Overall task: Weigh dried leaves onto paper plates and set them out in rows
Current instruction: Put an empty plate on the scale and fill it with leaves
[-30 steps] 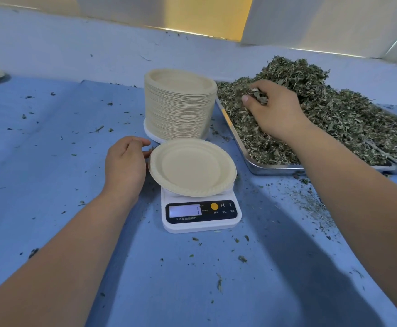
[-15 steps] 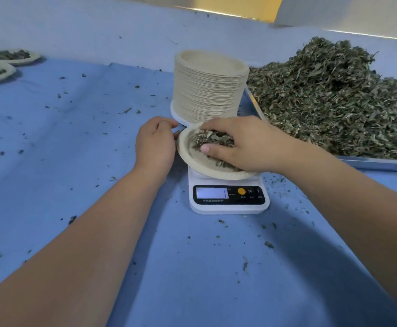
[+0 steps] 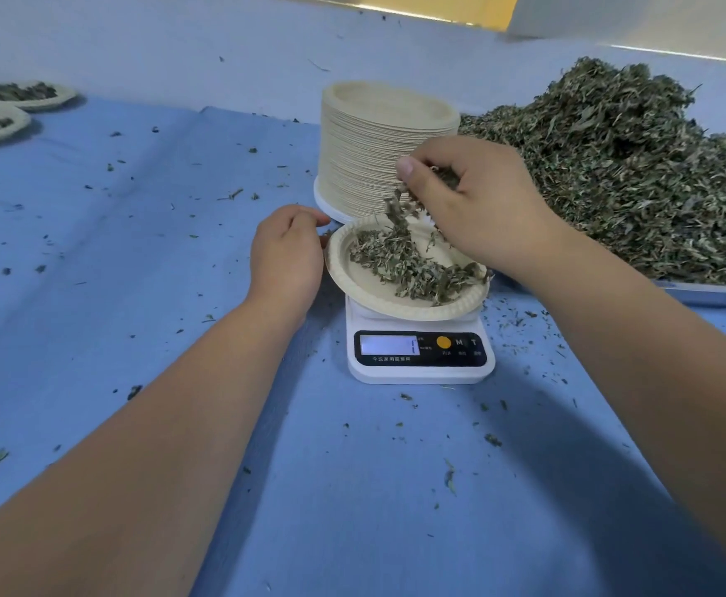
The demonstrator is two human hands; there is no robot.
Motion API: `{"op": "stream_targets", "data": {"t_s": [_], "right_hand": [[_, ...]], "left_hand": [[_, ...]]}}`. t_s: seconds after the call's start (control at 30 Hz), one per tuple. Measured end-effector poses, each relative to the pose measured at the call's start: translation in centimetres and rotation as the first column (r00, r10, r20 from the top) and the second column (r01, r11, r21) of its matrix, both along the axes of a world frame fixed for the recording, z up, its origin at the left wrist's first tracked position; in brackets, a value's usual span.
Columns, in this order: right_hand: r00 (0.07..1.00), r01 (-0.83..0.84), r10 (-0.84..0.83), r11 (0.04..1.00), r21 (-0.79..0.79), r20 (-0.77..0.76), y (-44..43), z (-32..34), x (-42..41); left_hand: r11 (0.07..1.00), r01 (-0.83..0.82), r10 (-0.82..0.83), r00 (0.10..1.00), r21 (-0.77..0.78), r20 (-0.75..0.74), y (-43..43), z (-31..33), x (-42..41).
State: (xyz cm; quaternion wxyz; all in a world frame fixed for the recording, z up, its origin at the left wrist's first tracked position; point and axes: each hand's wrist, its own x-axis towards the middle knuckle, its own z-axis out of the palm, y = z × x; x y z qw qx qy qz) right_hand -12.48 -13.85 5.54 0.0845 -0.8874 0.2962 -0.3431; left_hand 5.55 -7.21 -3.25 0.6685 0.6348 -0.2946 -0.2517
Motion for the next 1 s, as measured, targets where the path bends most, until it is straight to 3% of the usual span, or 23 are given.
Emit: {"op": "stream_targets", "data": {"t_s": [0.23, 0.6, 0.67, 0.8, 1.0], "right_hand": [[1.0, 0.015, -0.014, 0.999, 0.045, -0.026, 0.5, -1.4, -0.6], [0.986, 0.117, -0.121, 0.992, 0.042, 0.111, 0.2, -0.8, -0.4], [0.985, 0.156, -0.157, 0.988, 0.015, 0.065, 0.1, -0.7, -0.5], [0.952, 0.19, -0.184, 0.982, 0.003, -0.243, 0.4, -1.2, -0.2], [0.986, 0.139, -0.131, 0.988, 0.073, -0.104, 0.3, -0.7, 0.2]], "left_hand": [[1.0, -0.002, 0.002, 1.0, 0.012, 0.023, -0.2, -0.1, -0.1], [1.0, -0.002, 0.001, 0.999, 0.012, 0.045, -0.3, -0.3, 0.1], [1.0, -0.001, 0.001, 0.999, 0.007, 0.045, -0.4, -0.3, 0.1], [1.0, -0.009, 0.009, 0.999, 0.01, 0.051, -0.4, -0.3, 0.0], [1.0, -0.013, 0.012, 0.999, 0.015, 0.041, -0.4, -0.3, 0.0]]}}
